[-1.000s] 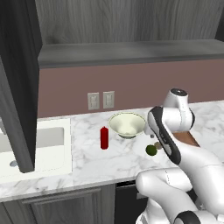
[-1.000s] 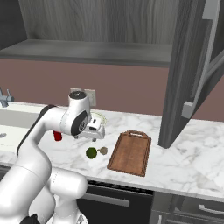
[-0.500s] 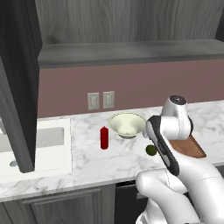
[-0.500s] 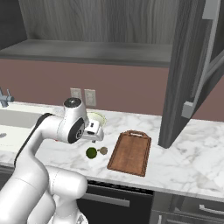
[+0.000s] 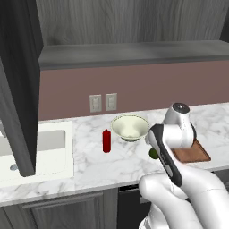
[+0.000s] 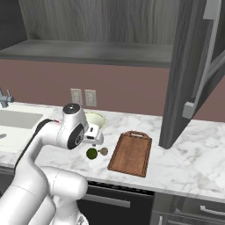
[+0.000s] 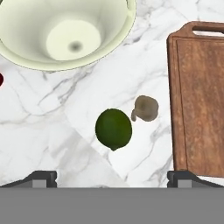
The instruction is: Open the cabinet. Place the bowl and condiment on the counter. Then place the lime and garlic on the cutting board.
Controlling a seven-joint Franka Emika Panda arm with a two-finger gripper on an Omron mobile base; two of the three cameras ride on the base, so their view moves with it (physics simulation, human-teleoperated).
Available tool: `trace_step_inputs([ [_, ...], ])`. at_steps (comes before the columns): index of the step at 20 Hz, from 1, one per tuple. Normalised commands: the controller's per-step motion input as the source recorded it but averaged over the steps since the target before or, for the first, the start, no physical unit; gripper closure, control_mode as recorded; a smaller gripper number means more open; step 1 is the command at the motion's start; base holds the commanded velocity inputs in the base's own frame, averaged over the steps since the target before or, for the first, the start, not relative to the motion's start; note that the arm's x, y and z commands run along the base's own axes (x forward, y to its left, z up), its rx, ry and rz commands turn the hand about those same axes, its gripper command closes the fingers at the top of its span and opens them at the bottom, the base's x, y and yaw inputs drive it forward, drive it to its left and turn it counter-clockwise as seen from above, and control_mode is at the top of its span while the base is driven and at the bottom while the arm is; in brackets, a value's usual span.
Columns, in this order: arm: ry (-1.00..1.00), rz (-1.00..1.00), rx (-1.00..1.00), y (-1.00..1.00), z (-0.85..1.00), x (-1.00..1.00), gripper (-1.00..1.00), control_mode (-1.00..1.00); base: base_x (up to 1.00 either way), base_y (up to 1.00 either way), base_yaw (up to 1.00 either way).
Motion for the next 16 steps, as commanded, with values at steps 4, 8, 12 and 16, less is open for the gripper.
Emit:
trace_step_inputs([
  [4,0.0,0.0,0.0,0.0,-0.05,0.0,-1.0,-1.0,0.0,0.0,0.0],
  [8,0.0,0.0,0.0,0.0,-0.1,0.0,-1.0,-1.0,0.0,0.0,0.0],
  [12,0.0,0.0,-0.01,0.0,-0.15,0.0,-1.0,-1.0,0.0,0.0,0.0],
  [16,-0.01,0.0,-0.01,0.0,-0.19,0.0,-1.0,-1.0,0.0,0.0,0.0],
])
